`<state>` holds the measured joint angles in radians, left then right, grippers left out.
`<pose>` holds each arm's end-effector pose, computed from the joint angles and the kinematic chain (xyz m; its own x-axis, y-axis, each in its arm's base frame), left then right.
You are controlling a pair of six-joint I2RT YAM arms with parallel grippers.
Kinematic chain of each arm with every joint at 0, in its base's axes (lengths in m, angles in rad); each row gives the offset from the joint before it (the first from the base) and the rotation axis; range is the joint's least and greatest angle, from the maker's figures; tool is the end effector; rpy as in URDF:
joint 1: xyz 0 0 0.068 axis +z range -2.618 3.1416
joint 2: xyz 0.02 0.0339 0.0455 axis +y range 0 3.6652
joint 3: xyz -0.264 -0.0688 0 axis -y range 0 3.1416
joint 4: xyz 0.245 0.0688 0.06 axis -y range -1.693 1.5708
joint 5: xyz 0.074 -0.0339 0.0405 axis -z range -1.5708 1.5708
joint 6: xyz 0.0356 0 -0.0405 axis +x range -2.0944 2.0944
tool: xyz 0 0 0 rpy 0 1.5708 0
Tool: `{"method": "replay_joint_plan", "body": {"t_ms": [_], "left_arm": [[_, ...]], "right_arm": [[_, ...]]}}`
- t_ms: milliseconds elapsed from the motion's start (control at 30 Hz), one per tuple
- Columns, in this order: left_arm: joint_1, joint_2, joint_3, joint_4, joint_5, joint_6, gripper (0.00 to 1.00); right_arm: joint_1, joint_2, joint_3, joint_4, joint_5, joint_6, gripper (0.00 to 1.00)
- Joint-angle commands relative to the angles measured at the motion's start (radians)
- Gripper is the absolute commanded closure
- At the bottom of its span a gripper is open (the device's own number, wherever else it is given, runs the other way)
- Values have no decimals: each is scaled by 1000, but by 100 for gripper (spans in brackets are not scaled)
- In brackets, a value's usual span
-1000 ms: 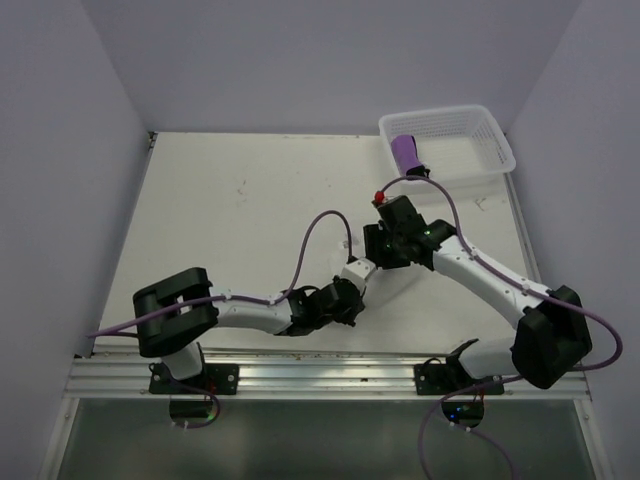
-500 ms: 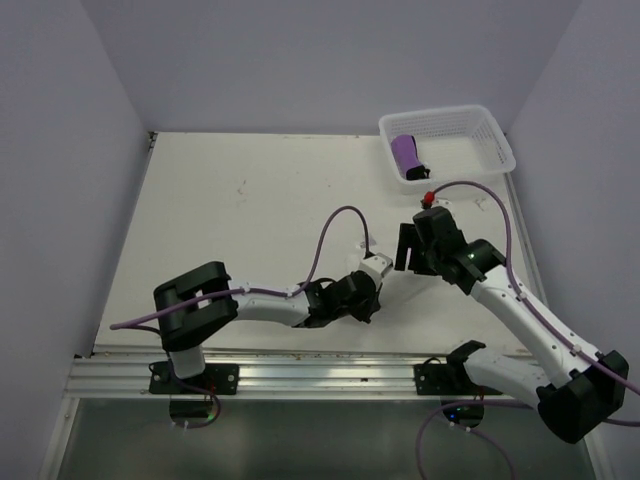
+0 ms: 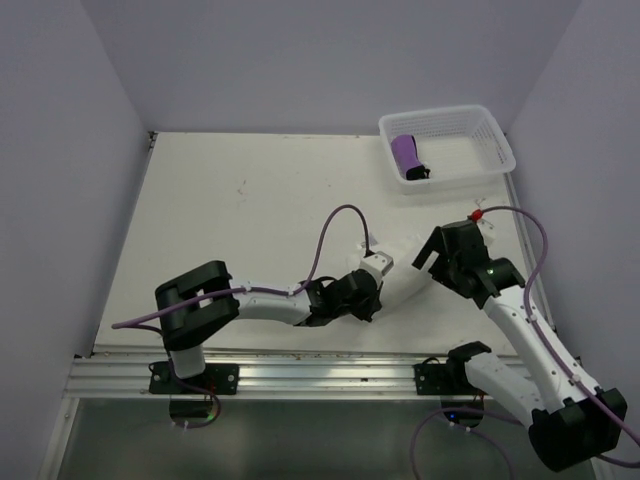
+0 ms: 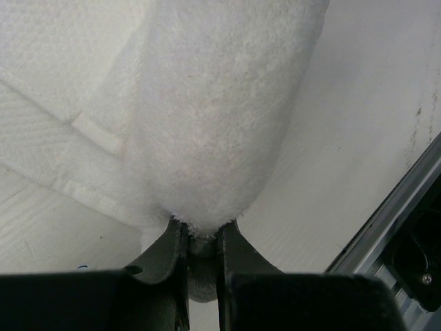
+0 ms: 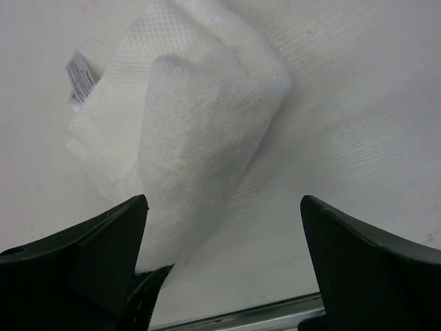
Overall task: Roll the towels
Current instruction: Roll the towel
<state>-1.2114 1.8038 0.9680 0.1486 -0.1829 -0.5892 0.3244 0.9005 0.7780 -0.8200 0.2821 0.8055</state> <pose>0.1376 -0.3479 0.1597 -0.6695 0.2284 -0.7068 0.6002 0.7269 -0.3336 0.1644 0.0448 0.2625 -0.6402 0.5155 -0.5696 0.4484 0.8528 0.2679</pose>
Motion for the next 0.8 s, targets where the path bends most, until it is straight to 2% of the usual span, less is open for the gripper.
{"method": "replay_joint_plan", "body": {"t_ms": [0, 167, 333, 533, 633, 767], "left_arm": [[0, 16, -51, -133, 45, -40, 100], [-2, 3, -57, -135, 43, -41, 100], [-2, -12, -57, -142, 43, -37, 100], [-2, -40, -58, -144, 49, -38, 100], [0, -52, -61, -144, 54, -40, 100], [-2, -54, -60, -147, 54, -38, 100]], "right_arm": [[-39, 23, -22, 77, -69, 81, 2], [-82, 115, -98, 251, -225, 101, 1], [-108, 192, -109, 288, -199, 87, 1], [-178, 204, -190, 330, -152, 110, 2], [-221, 216, -236, 364, -141, 130, 8], [-245, 259, -279, 409, -112, 149, 27]]}}
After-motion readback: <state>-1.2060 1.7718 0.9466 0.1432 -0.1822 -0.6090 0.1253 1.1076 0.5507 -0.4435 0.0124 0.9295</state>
